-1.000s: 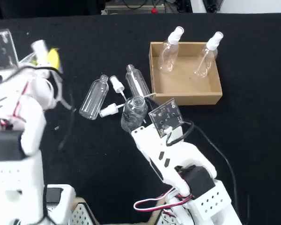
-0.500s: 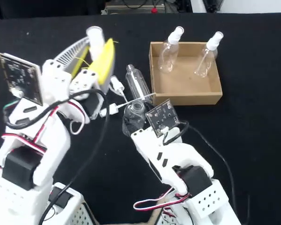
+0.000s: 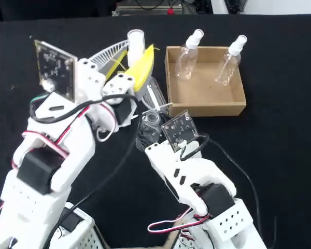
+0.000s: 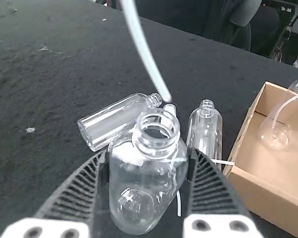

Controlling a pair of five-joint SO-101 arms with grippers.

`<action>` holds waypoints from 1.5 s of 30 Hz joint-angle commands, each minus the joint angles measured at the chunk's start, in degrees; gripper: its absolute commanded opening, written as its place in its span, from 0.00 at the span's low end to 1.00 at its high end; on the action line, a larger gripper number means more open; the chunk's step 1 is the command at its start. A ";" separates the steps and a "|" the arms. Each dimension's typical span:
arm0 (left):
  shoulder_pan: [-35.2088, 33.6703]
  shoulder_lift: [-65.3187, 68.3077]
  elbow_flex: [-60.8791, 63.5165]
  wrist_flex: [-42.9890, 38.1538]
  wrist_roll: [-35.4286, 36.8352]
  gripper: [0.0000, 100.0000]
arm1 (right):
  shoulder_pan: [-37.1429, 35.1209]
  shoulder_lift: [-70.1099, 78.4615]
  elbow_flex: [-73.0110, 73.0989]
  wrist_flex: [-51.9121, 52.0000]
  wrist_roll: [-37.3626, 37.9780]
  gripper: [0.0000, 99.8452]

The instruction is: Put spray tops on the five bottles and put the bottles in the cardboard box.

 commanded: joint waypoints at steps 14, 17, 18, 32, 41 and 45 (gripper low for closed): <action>2.59 3.16 -3.91 2.90 -7.21 0.04 | -0.62 -0.48 -0.40 -0.88 -0.53 0.10; 2.68 3.60 -3.65 2.90 -6.95 0.04 | -0.62 -0.48 -0.31 -0.97 -0.53 0.10; 2.68 3.69 -3.47 2.99 -6.59 0.04 | -0.62 -0.48 -0.31 -0.97 -0.53 0.10; 8.22 3.08 4.18 2.99 -6.68 0.16 | -0.35 -0.48 -0.31 -0.70 -0.44 0.10; 6.20 -1.76 8.22 2.81 -6.68 0.23 | -0.35 -0.48 -0.31 -0.70 -0.44 0.10; 2.86 -6.24 8.22 2.90 -6.68 0.22 | -0.35 -0.48 -0.22 -0.62 -0.44 0.10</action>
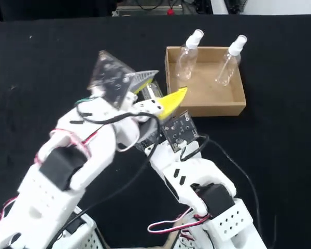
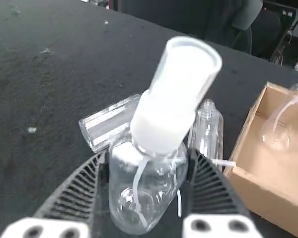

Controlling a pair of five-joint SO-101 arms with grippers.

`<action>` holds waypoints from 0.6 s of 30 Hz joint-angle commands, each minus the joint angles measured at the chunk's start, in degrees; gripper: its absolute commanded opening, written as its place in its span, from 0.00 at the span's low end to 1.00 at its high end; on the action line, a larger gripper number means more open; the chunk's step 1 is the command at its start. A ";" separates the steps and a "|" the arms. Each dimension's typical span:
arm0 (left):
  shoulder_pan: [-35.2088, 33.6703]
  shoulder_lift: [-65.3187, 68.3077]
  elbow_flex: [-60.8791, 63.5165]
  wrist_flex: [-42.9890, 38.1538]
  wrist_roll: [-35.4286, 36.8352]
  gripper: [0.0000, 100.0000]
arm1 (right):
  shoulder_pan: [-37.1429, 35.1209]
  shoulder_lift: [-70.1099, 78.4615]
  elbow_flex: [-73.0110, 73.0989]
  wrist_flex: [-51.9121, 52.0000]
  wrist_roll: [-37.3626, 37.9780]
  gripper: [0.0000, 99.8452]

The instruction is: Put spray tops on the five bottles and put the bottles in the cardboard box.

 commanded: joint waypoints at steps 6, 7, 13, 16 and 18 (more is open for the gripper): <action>-12.97 -12.31 5.67 0.18 -0.18 0.22 | 0.00 -0.40 -0.75 0.53 -0.09 0.10; -15.08 -13.63 8.31 0.09 -0.18 0.22 | 0.35 -0.40 -1.36 1.32 0.00 0.10; -27.38 -21.45 26.95 -0.44 -0.44 0.22 | 11.25 0.22 -10.86 6.59 0.00 0.10; -31.08 -26.02 36.00 -0.44 -0.18 0.22 | 17.67 0.48 -14.55 6.51 0.00 0.10; -31.52 -29.45 41.27 -0.44 -0.18 0.22 | 20.31 2.07 -17.10 6.07 0.00 0.10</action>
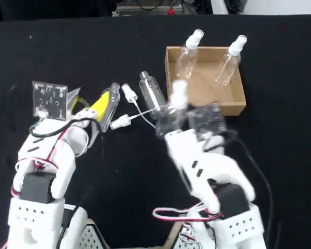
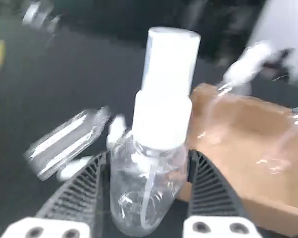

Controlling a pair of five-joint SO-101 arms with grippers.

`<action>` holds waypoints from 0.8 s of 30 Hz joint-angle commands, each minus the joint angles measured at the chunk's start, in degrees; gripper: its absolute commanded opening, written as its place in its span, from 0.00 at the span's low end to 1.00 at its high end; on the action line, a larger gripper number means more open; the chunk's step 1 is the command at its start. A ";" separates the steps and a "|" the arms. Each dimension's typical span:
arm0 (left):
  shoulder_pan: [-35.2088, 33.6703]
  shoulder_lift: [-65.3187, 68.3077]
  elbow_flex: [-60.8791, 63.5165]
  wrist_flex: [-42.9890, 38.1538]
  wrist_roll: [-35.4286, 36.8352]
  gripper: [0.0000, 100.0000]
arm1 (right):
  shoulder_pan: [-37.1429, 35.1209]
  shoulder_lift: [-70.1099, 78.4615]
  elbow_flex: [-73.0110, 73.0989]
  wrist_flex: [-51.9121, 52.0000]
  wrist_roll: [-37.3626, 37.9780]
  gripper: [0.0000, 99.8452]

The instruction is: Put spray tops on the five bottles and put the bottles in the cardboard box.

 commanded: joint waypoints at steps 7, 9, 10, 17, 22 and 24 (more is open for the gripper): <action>-2.33 -19.69 22.64 -0.53 -0.09 0.22 | 11.25 21.23 -12.44 -13.71 -0.26 0.10; -2.33 -24.09 26.24 -0.53 -0.09 0.22 | 12.22 27.74 -13.41 -18.37 -0.53 0.10; -2.33 -26.46 28.18 -0.53 -0.09 0.22 | 12.31 30.64 -14.02 -20.13 -0.53 0.10; -2.51 -29.10 35.65 -7.56 -0.09 0.22 | 12.31 46.46 -18.86 -30.77 -0.53 0.10; -2.51 -30.33 37.49 -8.09 -0.09 0.22 | 12.40 53.49 -18.95 -38.86 -0.44 0.10; -2.77 -30.51 37.58 -8.09 -0.09 0.22 | 12.40 55.78 -18.95 -41.32 -0.53 0.10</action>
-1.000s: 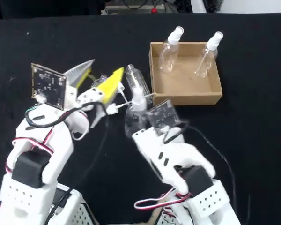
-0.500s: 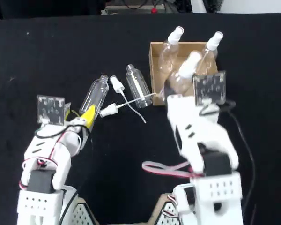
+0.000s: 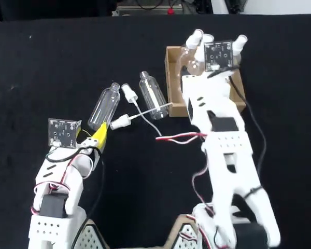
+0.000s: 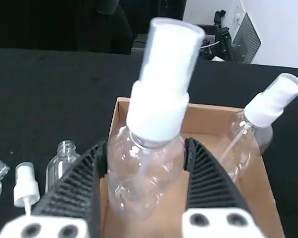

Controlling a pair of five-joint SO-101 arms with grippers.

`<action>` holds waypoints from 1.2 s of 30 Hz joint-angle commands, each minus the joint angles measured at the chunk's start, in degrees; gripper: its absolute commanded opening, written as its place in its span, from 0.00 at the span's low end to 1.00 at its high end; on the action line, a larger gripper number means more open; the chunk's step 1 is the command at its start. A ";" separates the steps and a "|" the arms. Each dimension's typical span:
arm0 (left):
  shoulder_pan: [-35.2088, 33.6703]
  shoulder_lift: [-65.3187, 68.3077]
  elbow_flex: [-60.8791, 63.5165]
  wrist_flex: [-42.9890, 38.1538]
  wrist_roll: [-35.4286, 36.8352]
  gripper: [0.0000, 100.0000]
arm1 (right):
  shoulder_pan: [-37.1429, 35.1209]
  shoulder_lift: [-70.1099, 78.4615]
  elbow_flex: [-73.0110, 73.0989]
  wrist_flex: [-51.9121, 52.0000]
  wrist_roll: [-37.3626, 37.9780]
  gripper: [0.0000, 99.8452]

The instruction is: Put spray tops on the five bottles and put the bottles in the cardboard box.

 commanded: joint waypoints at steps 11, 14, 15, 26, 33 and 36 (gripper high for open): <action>-0.57 -0.88 -0.31 -1.41 -0.09 0.22 | 0.79 11.30 -3.74 -12.13 -0.97 0.10; -0.57 -0.88 -0.31 -1.41 -0.09 0.22 | 0.62 12.88 -3.74 -12.40 -5.71 0.10; -0.57 -0.88 -0.31 -1.41 -0.09 0.22 | 0.62 13.49 -3.74 -13.80 -6.95 0.10; -0.57 -0.88 -0.31 -1.41 -0.09 0.22 | -0.18 19.21 2.51 -31.47 -0.62 0.06; -0.57 -0.88 -0.31 -1.41 -0.09 0.22 | -0.35 19.30 0.92 -25.32 -0.53 0.06; -0.84 -0.88 -0.31 -1.41 -0.09 0.22 | -0.44 19.38 0.57 -25.14 -0.62 0.06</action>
